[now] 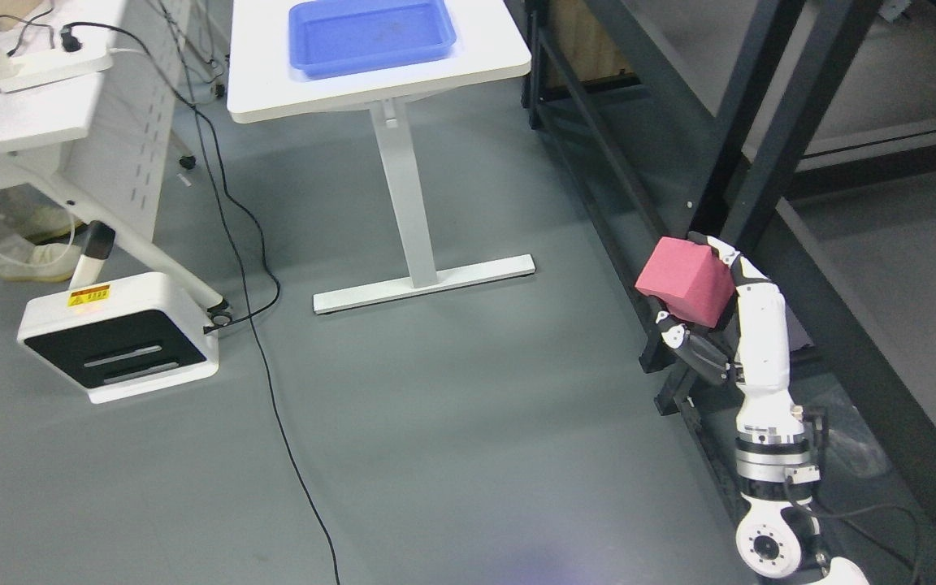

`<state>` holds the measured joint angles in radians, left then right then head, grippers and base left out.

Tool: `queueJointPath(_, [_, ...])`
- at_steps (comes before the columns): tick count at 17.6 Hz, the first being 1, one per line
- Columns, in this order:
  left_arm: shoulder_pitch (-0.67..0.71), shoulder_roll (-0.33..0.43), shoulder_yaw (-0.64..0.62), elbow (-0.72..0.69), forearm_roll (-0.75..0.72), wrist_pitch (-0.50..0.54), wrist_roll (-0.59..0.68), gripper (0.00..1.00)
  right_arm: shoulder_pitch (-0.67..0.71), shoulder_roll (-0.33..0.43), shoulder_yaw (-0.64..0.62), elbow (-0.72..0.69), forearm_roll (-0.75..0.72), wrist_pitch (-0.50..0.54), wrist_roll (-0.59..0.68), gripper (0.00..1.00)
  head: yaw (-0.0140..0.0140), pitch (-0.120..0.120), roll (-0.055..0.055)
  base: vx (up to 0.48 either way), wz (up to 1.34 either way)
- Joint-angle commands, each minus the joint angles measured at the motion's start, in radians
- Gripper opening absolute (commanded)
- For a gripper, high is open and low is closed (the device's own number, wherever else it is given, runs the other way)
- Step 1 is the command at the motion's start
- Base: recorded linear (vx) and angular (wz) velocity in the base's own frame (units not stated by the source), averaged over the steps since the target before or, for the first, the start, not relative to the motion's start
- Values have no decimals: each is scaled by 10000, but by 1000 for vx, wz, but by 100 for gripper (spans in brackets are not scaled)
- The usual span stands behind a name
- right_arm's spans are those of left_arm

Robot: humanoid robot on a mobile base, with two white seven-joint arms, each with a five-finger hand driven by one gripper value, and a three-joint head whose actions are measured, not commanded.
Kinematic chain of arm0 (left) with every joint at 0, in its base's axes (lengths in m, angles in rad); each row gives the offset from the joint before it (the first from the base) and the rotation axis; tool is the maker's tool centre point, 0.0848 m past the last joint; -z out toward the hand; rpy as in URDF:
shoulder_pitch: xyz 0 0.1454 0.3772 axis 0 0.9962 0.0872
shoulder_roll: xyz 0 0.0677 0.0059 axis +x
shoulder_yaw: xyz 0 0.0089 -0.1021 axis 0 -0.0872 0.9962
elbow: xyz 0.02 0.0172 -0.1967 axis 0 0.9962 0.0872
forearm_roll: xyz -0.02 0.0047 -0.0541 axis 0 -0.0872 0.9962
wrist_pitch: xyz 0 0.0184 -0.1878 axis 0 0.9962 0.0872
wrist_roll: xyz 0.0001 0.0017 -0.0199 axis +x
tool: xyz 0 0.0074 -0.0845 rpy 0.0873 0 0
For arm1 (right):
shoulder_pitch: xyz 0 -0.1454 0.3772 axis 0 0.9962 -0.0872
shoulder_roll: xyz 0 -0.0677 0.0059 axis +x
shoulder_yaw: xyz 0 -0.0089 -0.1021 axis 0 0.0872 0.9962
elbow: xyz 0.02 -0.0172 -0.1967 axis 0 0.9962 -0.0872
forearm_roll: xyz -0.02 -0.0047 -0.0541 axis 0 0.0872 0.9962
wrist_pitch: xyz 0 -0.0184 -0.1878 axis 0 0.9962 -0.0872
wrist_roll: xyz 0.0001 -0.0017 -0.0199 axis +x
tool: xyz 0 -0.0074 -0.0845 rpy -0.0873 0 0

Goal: Pick pink block from left shelf to tray
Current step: 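Turn and drive to the white table carrying the cube in the right hand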

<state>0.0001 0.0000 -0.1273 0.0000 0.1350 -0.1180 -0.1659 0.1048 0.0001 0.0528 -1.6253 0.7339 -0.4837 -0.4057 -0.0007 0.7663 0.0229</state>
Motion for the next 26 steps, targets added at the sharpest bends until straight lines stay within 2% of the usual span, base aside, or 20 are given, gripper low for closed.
queueJointPath(1, [198,175,0,-175,0,-1,3,100,-51,-175,9,-84,-7,-25,7,12,0,0,0,-98,465])
queueJointPath(8, [198,175,0,-175,0,-1,3,100,-82,-175,9,-84,-7,-25,-24,11,0,0,0,-54,279])
queueJointPath(14, [198,175,0,-175,0,-1,3,100,-82,-175,-6,-84,-7,-25,-100,6,0,0,0,24,1])
queueJointPath(26, [198,175,0,-175,0,-1,3,100,-67,-175,-21,-84,-7,-25,-100,6,0,0,0,122,295])
